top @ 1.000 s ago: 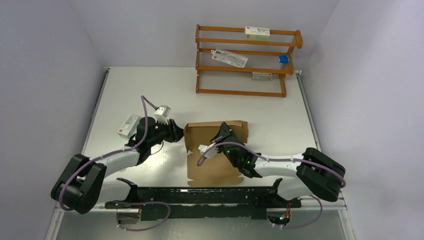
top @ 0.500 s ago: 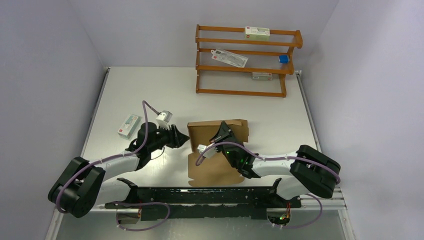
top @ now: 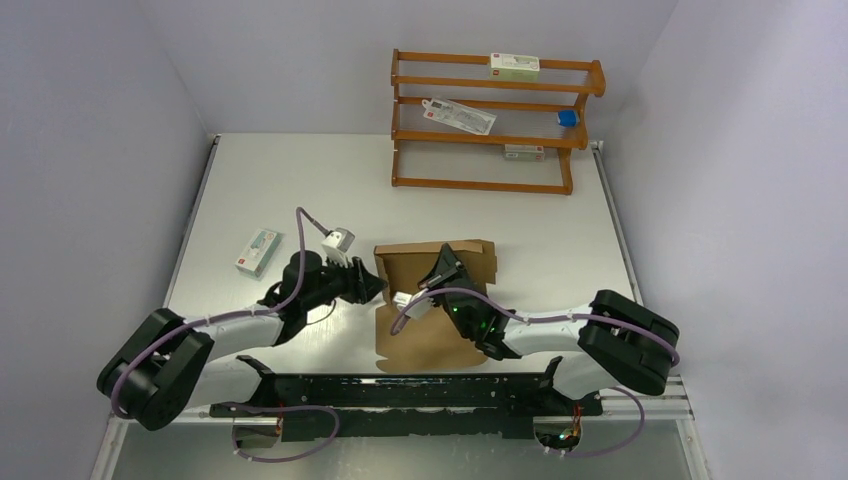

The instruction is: Fold the paper box

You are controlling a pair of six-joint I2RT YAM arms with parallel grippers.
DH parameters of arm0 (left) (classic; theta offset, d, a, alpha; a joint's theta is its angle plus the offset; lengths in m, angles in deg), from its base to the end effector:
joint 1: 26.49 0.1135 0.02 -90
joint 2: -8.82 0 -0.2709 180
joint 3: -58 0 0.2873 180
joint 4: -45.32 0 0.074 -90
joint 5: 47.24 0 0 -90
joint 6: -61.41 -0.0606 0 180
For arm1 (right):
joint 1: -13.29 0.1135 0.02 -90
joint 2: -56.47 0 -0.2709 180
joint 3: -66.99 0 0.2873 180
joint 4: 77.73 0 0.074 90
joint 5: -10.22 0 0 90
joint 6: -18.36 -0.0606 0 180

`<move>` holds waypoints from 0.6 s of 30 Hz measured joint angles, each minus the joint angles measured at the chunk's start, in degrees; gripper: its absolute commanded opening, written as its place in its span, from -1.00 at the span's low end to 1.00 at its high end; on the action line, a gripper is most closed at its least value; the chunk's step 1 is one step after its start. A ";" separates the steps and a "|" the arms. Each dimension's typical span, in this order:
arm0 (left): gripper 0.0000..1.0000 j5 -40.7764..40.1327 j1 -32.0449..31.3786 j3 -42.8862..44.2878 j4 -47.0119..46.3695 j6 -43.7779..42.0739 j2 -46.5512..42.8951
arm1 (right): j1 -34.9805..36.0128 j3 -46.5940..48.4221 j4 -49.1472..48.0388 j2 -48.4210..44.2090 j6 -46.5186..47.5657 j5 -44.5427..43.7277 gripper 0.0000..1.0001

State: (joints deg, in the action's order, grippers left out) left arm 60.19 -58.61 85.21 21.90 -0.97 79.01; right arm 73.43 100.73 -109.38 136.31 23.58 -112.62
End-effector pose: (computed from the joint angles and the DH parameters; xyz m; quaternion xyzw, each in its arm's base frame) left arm 0.2127 -0.1550 0.1284 0.1190 0.8035 -0.3912 0.4327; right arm 0.1741 0.2372 0.1420 -0.7038 0.3309 -0.3901 0.4929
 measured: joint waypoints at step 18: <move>-0.20 -9.18 -3.41 0.52 -1.57 -1.75 3.10 | 2.34 0.00 -0.17 0.59 -0.90 -1.09 -1.00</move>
State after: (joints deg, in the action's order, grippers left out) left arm 51.01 -62.02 85.73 20.33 -2.72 82.12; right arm 75.77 100.73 -109.56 136.90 22.68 -113.71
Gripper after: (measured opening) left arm 0.484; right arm 0.016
